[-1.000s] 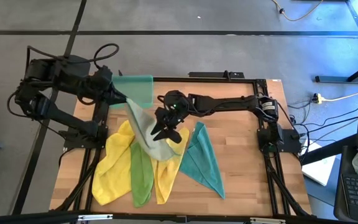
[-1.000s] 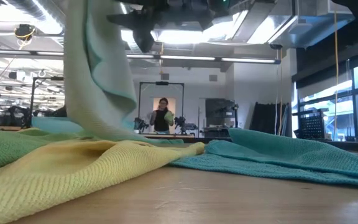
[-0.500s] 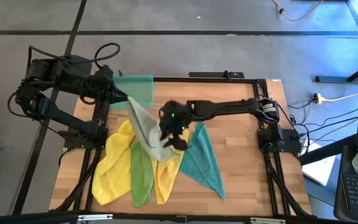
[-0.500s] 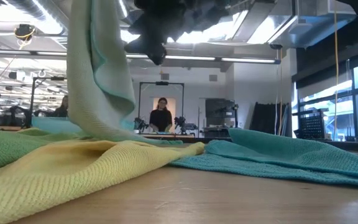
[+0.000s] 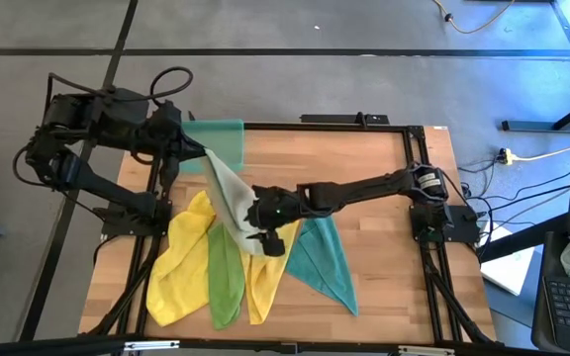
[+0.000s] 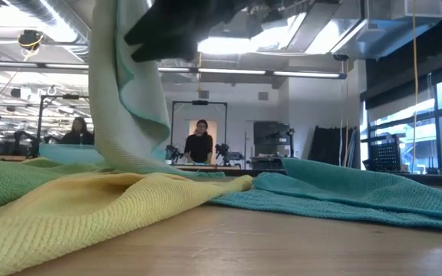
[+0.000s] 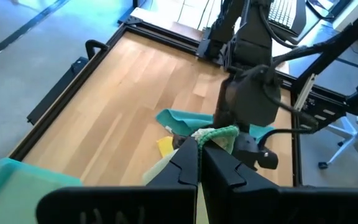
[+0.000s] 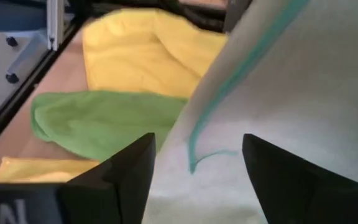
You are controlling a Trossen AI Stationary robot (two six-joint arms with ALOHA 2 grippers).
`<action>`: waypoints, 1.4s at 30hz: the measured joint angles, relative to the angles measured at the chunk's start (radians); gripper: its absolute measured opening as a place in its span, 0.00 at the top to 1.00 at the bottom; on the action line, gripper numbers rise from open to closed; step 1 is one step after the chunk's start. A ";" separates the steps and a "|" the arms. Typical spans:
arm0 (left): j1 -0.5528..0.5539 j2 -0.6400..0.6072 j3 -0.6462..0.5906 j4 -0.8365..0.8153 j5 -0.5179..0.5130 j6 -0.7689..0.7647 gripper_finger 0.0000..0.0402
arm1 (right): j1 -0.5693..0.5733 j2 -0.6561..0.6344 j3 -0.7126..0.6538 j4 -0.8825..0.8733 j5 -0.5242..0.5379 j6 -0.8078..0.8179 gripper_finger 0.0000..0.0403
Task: Fold microfiber towels
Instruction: Fold the light green microfiber cloth
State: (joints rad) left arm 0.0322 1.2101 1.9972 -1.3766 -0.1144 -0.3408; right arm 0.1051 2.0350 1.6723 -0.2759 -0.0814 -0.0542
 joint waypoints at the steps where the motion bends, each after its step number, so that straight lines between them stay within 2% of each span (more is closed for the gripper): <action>1: 0.000 0.001 0.000 0.000 0.000 0.000 1.00 | 0.002 0.000 -0.010 0.001 0.002 0.012 0.40; 3: 0.000 0.001 0.000 0.000 0.000 0.000 1.00 | 0.006 0.001 -0.021 0.001 0.017 0.036 0.40; 8: 0.000 0.005 0.000 0.000 -0.003 -0.006 1.00 | 0.021 0.001 -0.049 0.045 0.155 0.078 0.40; 13: 0.000 0.007 0.000 0.000 -0.024 -0.017 1.00 | 0.038 0.001 -0.075 0.136 0.165 0.114 0.40; 18: 0.000 0.008 0.000 0.000 -0.035 -0.019 1.00 | 0.073 0.001 -0.076 0.131 0.167 0.127 0.40; 24: 0.000 0.008 0.000 0.006 -0.048 -0.024 1.00 | 0.092 0.033 -0.078 0.131 0.297 0.151 0.41; 29: 0.000 0.015 0.000 0.032 -0.053 -0.024 1.00 | 0.087 0.054 -0.078 0.137 0.301 0.185 0.51; 34: 0.000 0.014 0.000 0.034 -0.053 -0.024 1.00 | 0.082 0.054 -0.078 0.159 0.342 0.180 0.64; 42: 0.000 0.014 0.000 0.030 -0.058 -0.023 1.00 | 0.061 0.049 -0.076 0.157 0.340 0.151 0.85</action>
State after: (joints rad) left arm 0.0322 1.2240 1.9968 -1.3466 -0.1722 -0.3642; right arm 0.1662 2.0836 1.5962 -0.1192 0.2587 0.0968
